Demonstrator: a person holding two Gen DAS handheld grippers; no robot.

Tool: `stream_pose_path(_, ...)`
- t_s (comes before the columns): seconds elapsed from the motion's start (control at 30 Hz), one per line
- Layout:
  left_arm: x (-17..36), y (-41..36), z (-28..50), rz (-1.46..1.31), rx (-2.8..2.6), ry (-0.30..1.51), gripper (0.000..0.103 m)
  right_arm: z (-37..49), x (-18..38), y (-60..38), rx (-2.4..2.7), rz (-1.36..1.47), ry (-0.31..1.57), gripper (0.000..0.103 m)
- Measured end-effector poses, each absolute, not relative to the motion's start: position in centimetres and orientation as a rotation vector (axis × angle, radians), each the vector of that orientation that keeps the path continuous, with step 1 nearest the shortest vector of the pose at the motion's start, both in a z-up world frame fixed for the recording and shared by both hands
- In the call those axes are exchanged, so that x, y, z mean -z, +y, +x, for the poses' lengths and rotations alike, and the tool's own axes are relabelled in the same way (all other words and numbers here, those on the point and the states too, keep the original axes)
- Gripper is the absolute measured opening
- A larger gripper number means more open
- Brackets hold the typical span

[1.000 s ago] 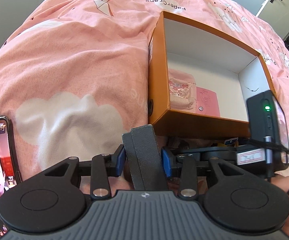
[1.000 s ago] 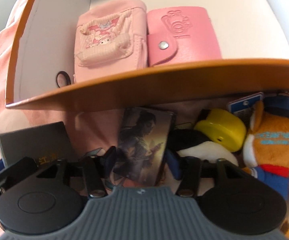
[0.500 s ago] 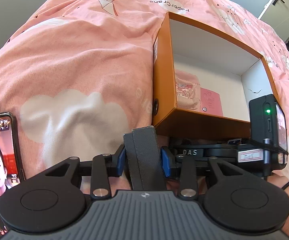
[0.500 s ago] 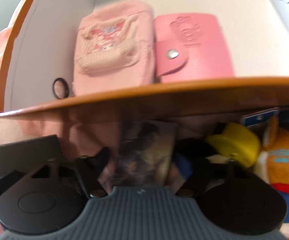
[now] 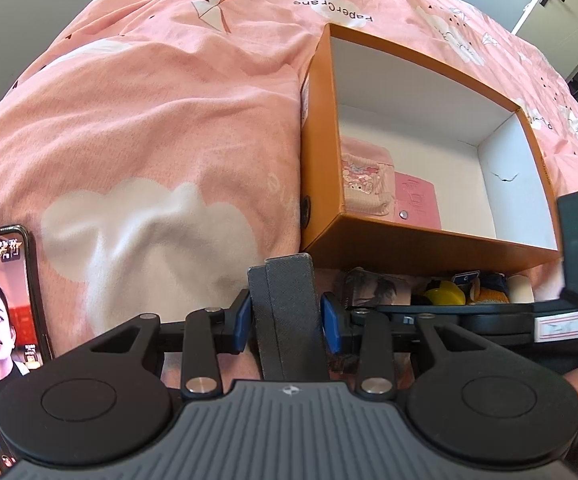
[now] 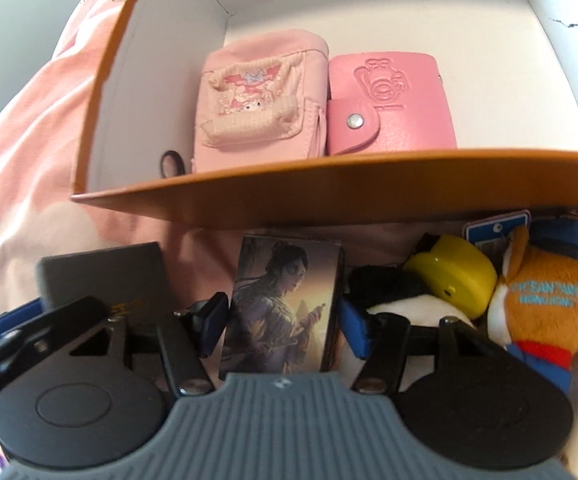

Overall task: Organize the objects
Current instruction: 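Grasp the boxed card deck with the right tool and lift it, then lower the black box into the box with the left tool while the right tool lowers the card deck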

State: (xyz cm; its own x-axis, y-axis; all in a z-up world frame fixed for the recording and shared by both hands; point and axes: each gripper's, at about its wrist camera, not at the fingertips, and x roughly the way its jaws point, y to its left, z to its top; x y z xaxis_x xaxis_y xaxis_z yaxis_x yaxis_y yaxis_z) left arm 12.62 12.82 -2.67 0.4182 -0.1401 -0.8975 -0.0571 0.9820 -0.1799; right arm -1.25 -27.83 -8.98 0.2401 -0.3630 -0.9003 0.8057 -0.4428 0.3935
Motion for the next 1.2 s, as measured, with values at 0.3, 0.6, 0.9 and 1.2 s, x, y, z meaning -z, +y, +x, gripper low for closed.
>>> stream_pose_path(0.3, -0.2, 12.3, 11.8, -0.190, 0.149, 1.109, 0.041, -3.5, 4.4, -25.9, 1.379, 1.394, 0.390, 0.061)
stream_pose_path(0.6, -4.2, 12.2, 11.8, -0.234, 0.270, 1.042, 0.040, -8.0, 0.3, -23.6, 1.365, 1.296, 0.303, 0.061)
stream_pose_path(0.9, -7.6, 9.3, 17.3, -0.139, 0.325, 0.925, 0.040, -11.2, -4.9, -24.6, 1.461, 1.108, 0.261, 0.061)
stream_pose_path(1.2, -4.5, 7.4, 25.3, -0.125, 0.338, 0.971, 0.040, -15.3, -3.5, -29.9, 1.564, 1.031, 0.339, 0.061)
